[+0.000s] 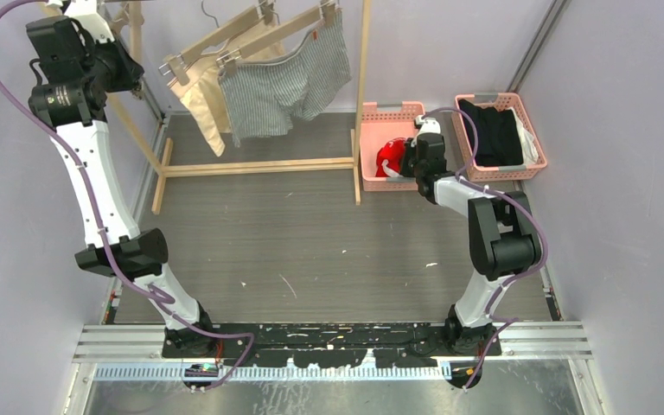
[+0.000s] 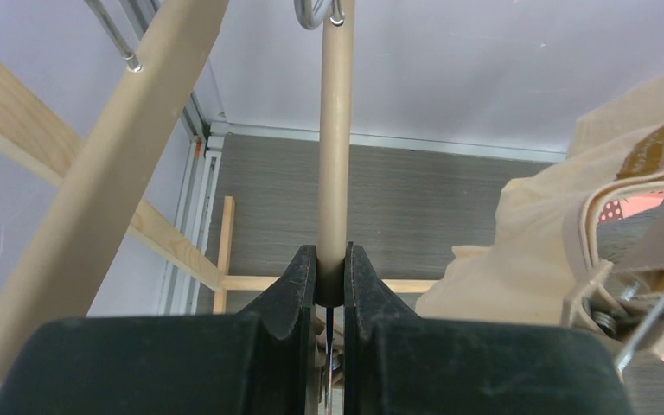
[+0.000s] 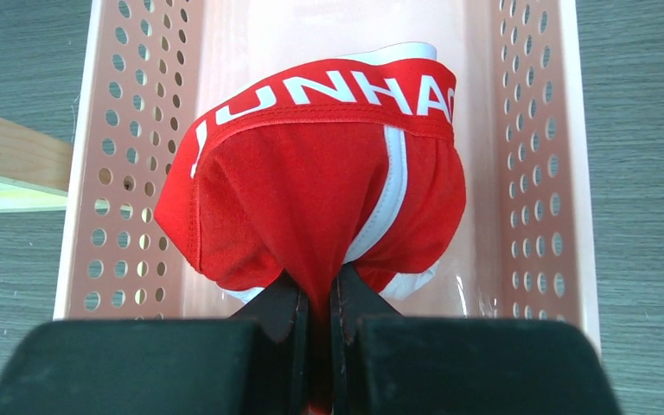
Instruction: Remove the underwear clipped to the hanger
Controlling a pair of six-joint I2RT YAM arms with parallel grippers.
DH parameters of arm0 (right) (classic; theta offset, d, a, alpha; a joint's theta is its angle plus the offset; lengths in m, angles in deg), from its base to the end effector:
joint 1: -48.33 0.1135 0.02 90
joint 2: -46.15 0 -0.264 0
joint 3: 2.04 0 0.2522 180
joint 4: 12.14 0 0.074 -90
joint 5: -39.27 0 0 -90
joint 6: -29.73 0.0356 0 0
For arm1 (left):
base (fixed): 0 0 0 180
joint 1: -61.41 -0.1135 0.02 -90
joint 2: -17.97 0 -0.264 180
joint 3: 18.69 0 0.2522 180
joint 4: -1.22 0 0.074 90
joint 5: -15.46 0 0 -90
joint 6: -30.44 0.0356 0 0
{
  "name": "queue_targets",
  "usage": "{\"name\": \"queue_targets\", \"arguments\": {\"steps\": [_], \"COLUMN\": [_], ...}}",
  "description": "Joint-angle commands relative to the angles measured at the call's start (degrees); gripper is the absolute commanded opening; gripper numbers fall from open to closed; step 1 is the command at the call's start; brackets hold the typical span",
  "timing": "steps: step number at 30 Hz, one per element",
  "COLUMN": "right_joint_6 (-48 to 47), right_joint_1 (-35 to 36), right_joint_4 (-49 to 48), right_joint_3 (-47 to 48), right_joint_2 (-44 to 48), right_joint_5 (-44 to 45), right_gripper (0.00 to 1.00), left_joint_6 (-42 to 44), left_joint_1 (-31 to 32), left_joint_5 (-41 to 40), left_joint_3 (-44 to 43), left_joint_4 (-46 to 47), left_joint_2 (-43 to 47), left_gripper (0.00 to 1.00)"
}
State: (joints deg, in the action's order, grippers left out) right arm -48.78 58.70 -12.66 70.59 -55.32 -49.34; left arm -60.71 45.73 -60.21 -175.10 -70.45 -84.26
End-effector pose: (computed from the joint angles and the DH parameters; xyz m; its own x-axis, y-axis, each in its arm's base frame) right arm 0.3837 0.0693 0.1986 -0.4890 0.1130 -0.8650 -0.0628 0.9844 0.1641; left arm 0.3172 0.0799 0.5434 -0.2886 -0.1012 -0.9521 -0.0404 0.9948 -0.0935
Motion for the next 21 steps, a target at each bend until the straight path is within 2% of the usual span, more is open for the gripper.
{"name": "queue_targets", "arguments": {"steps": [1,3,4,5,6,9,10,16,21], "right_joint_6": [0.7,0.6,0.6,0.6,0.7,0.9,1.0,0.7,0.4], "right_joint_1": [-0.1,-0.2,-0.2,-0.2,-0.1,-0.1,-0.1,-0.1,-0.1], "right_joint_4": [-4.6,-4.4,-4.4,-4.3,-4.2,-4.5,-4.5,-4.3,-4.4], "right_joint_3": [-0.7,-0.8,-0.9,-0.9,-0.8,-1.0,-0.9,-1.6,-3.4], "right_joint_2": [4.1,4.0,3.8,3.7,3.6,3.5,3.6,5.8,9.5], "right_joint_5": [0.0,0.5,0.7,0.8,1.0,1.2,1.2,1.9,2.1], "right_gripper": [0.01,0.01,0.02,0.13,0.30,0.49,0.55,0.63,0.66], "left_joint_6": [-0.9,-0.7,-0.7,-0.6,-0.5,0.0,0.2,1.5,2.2], "left_joint_1": [-0.4,-0.5,-0.5,-0.4,-0.5,-0.5,-0.5,-0.5,-0.5], "left_joint_5": [1.1,0.8,0.5,0.1,-0.2,-0.8,-0.9,-2.7,-6.1], "left_joint_3": [-2.1,-1.2,-0.2,0.8,1.8,4.2,4.1,3.0,7.5], "left_joint_4": [2.9,2.5,2.6,2.9,3.4,5.2,5.3,3.3,5.4], "left_joint_2": [-0.4,-0.2,0.2,0.8,1.7,4.2,4.6,7.2,12.0], "left_gripper": [0.00,0.02,0.08,0.12,0.13,0.19,0.24,0.42,0.47]}}
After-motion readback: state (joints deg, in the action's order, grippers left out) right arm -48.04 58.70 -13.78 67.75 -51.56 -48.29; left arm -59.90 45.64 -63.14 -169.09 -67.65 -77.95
